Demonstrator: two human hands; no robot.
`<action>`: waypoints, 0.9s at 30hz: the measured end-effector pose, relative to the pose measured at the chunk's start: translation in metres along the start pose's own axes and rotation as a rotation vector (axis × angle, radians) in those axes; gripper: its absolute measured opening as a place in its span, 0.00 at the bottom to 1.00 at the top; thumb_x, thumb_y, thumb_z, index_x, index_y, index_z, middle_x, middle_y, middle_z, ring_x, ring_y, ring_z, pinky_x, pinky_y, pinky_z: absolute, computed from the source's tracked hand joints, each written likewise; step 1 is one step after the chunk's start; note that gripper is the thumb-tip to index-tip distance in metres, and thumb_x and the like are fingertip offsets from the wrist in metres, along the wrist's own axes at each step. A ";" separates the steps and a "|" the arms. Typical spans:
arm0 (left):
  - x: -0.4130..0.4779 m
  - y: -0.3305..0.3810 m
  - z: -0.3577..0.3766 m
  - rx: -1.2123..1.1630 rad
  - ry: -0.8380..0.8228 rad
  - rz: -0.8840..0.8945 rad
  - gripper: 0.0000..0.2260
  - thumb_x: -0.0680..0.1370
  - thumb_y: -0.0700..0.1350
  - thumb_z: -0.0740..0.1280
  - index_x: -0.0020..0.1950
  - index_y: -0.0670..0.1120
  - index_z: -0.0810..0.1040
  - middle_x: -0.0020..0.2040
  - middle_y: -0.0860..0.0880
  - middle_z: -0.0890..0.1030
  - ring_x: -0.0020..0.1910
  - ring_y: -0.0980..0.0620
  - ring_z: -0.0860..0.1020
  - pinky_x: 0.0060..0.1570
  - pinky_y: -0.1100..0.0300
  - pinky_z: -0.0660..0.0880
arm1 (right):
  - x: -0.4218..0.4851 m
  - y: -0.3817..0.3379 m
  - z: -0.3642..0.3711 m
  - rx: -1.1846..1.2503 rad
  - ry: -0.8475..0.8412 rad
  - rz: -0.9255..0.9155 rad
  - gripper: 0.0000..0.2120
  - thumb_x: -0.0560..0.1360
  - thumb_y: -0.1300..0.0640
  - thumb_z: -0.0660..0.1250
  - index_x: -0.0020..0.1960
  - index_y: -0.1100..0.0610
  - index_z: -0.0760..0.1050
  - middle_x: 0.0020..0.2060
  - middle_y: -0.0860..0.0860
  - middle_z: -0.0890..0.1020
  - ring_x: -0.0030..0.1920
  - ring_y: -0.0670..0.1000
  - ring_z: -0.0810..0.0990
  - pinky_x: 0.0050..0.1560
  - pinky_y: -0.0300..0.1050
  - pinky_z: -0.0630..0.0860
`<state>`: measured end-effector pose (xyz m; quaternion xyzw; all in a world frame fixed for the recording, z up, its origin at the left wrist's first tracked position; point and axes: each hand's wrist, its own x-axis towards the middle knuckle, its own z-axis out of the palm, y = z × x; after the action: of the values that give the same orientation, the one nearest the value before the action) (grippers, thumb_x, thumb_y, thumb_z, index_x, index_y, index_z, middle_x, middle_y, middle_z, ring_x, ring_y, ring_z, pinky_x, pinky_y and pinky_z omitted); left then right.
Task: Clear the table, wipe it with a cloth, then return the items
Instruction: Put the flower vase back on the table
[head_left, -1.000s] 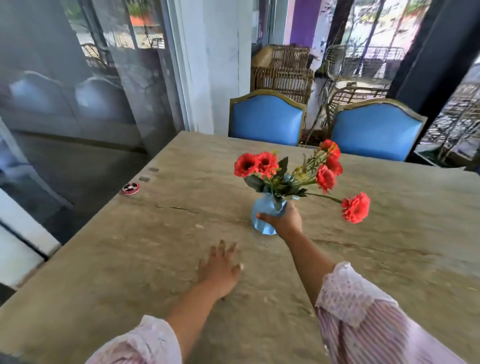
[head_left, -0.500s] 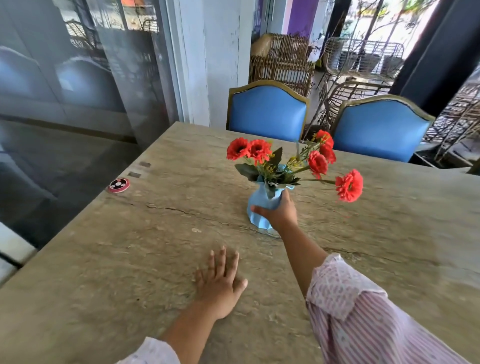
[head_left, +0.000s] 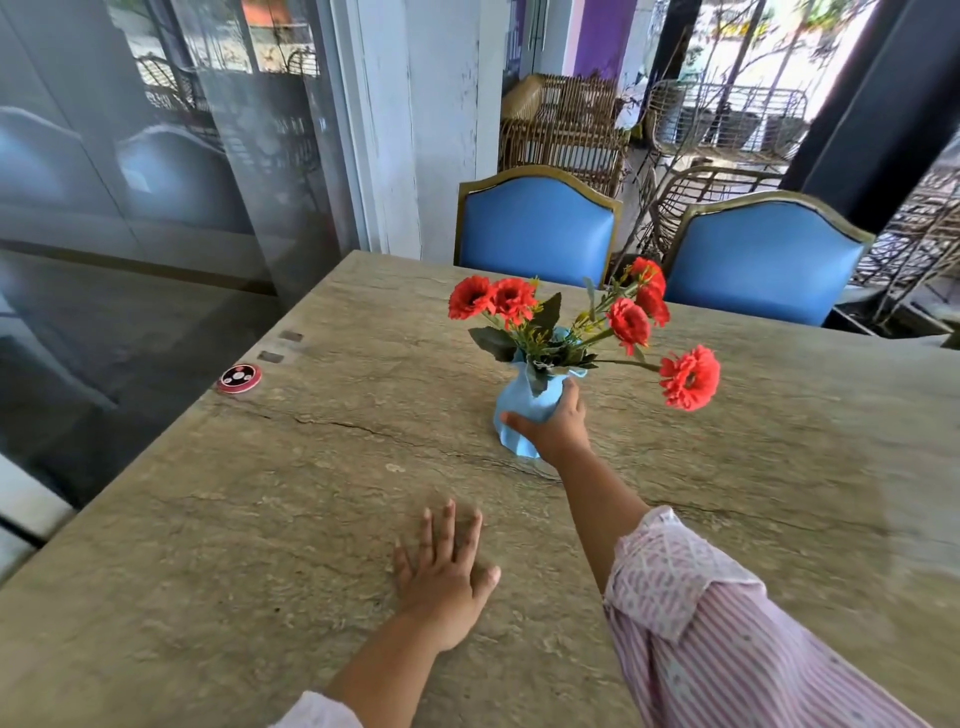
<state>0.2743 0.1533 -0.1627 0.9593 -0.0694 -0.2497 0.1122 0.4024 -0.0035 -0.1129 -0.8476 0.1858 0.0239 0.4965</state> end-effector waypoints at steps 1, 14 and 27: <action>0.000 0.000 0.000 0.000 0.000 0.001 0.29 0.80 0.60 0.45 0.74 0.56 0.31 0.74 0.49 0.26 0.73 0.44 0.28 0.71 0.40 0.33 | 0.000 0.000 0.000 0.009 -0.009 0.004 0.50 0.68 0.49 0.75 0.76 0.51 0.45 0.73 0.58 0.56 0.72 0.62 0.61 0.67 0.59 0.66; -0.037 0.056 -0.033 0.019 -0.046 -0.020 0.28 0.81 0.55 0.54 0.77 0.45 0.52 0.78 0.43 0.52 0.77 0.43 0.51 0.75 0.44 0.51 | -0.121 0.062 -0.078 -0.211 -0.059 0.055 0.21 0.76 0.52 0.65 0.66 0.59 0.71 0.62 0.59 0.77 0.50 0.55 0.78 0.48 0.44 0.74; -0.158 0.304 -0.008 -0.080 0.117 0.283 0.25 0.80 0.52 0.58 0.73 0.42 0.63 0.72 0.40 0.67 0.69 0.42 0.69 0.66 0.53 0.68 | -0.253 0.134 -0.311 -0.310 -0.009 -0.030 0.15 0.77 0.52 0.64 0.58 0.60 0.78 0.56 0.57 0.81 0.53 0.55 0.78 0.47 0.42 0.69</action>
<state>0.1180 -0.1087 -0.0065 0.9475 -0.1875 -0.1778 0.1882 0.0768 -0.2527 -0.0106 -0.9167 0.1648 0.0488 0.3608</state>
